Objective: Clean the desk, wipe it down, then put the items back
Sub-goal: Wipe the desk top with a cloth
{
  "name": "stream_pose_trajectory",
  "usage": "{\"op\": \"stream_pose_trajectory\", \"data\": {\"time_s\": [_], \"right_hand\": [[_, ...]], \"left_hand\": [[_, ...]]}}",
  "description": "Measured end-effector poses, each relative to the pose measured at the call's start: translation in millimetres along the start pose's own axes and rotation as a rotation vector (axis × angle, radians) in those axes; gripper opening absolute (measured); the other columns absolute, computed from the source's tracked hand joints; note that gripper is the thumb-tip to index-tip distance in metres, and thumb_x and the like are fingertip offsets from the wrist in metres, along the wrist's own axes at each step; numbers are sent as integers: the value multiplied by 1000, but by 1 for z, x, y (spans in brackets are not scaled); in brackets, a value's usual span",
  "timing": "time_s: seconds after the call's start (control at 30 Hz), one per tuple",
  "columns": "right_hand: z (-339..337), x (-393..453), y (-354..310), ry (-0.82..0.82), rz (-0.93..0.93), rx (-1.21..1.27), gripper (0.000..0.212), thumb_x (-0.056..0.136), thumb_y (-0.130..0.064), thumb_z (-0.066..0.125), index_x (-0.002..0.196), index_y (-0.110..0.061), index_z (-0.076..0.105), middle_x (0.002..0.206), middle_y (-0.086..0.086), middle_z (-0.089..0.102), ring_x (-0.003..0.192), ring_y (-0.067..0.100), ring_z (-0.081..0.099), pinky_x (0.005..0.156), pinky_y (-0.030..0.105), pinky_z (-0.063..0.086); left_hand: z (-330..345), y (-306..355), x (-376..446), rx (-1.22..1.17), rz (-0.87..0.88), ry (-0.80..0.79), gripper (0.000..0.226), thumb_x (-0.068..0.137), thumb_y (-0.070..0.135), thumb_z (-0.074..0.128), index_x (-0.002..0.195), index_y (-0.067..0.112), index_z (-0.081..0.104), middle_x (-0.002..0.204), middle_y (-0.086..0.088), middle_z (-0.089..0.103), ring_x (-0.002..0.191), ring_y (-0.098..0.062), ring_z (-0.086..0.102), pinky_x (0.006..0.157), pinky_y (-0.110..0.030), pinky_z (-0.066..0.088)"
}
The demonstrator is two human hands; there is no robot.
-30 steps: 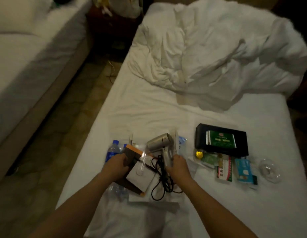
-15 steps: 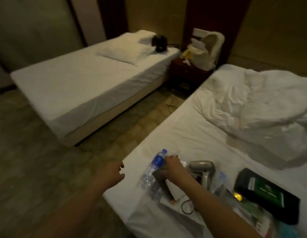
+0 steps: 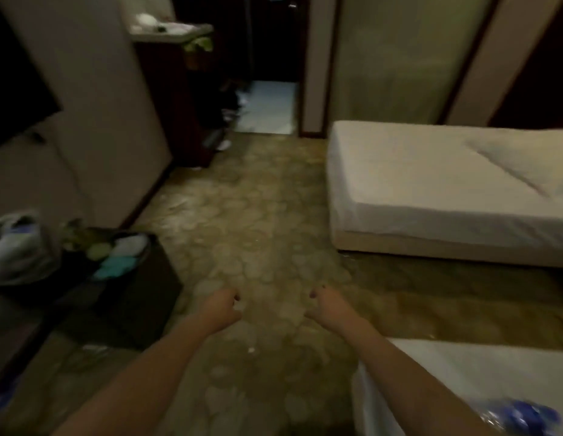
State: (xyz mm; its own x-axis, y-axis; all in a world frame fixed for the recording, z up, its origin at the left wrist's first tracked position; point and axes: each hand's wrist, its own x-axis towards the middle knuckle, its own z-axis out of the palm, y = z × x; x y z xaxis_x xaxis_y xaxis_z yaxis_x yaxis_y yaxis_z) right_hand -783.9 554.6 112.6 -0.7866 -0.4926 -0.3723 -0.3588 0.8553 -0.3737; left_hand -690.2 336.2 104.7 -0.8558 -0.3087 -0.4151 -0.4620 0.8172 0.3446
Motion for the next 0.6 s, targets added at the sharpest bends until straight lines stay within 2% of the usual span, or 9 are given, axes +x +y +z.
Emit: {"op": "stream_pose_trajectory", "data": {"time_s": [0.13,0.27,0.43,0.6], "right_hand": [[28,41,-106,-61,-151,-60,51,89,-32,63,131,-9,48,133,13,49,123,26,47,95,28,38],[49,76,-186,-129,-325,-160,49,87,-32,64,129,-10,49,131,13,49,121,27,47,95,29,40],[49,145,-250,-187,-475,-226,50,88,-33,62,131,-11,48,133,11,48,122,25,45,97,29,40],[31,225,-298,-258,-592,-215,40,90,-27,60,125,-9,51,128,11,53,114,24,52,84,26,42]], "left_hand": [[-43,-110,-23,-71,-138,56,36,86,22,60,121,12,54,112,-6,59,101,-21,58,81,-30,48],[-67,-190,-43,-123,-324,109,35,87,24,61,120,13,53,113,-5,59,101,-18,58,85,-31,50],[-79,-245,-36,-192,-478,177,34,87,23,62,119,17,53,117,-2,58,103,-15,57,85,-27,50],[-107,-274,-1,-222,-607,270,21,85,25,61,103,17,57,103,-2,58,91,-14,56,71,-23,43]]}}
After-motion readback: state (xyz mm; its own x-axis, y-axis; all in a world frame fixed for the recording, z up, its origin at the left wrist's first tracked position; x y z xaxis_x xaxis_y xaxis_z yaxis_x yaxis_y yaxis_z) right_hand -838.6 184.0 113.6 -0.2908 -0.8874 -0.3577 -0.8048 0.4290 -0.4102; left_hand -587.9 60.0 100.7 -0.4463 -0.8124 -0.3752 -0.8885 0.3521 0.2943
